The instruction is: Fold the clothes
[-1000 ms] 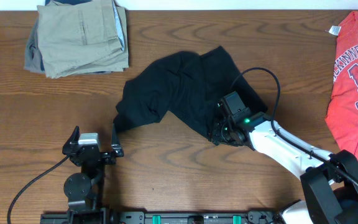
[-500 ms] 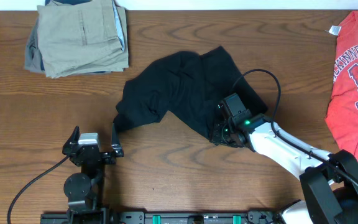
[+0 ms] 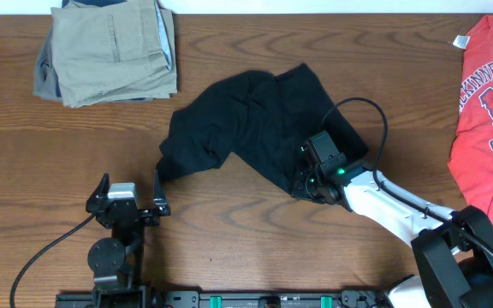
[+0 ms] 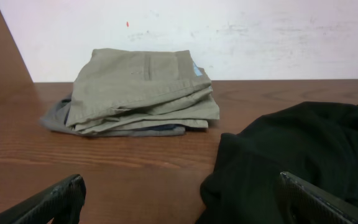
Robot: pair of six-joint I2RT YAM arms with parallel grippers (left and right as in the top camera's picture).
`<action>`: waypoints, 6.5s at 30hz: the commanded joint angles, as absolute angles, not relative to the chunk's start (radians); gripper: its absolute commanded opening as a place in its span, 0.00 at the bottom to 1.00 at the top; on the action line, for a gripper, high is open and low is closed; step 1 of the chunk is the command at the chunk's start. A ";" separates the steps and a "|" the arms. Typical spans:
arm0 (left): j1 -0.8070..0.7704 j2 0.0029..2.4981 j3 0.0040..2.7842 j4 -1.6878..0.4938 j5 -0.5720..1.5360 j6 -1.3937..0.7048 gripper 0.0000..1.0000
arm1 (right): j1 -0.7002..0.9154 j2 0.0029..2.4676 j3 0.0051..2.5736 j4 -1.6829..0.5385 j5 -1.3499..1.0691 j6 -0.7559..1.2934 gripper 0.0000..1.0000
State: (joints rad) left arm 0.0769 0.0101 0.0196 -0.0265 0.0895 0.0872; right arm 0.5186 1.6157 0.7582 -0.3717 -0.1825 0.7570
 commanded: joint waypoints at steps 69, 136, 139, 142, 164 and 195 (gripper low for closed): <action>0.080 0.004 0.004 -0.061 0.096 0.101 0.98 | 0.497 1.293 0.948 -0.925 0.131 0.804 0.79; 0.080 0.004 0.004 -0.061 0.096 0.101 0.98 | 0.597 1.002 0.954 -0.785 0.020 0.724 0.01; 0.080 0.004 0.004 -0.061 0.096 0.101 0.98 | 0.609 0.892 0.954 -0.802 0.047 0.725 0.01; 0.080 0.004 0.004 -0.061 0.096 0.101 0.98 | 0.608 0.803 0.954 -0.831 0.050 0.724 0.01; 0.080 0.004 0.004 -0.060 0.097 0.100 0.98 | 0.608 0.589 0.981 -1.060 0.210 0.739 0.01; 0.079 0.307 0.426 -0.019 0.924 -0.267 0.98 | 0.608 0.589 0.980 -1.064 0.213 0.732 0.01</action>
State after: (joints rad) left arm 0.0769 0.1886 0.3222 0.0547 0.8906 -0.2813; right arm 0.5999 0.5941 0.9558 -1.0695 0.1947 0.7380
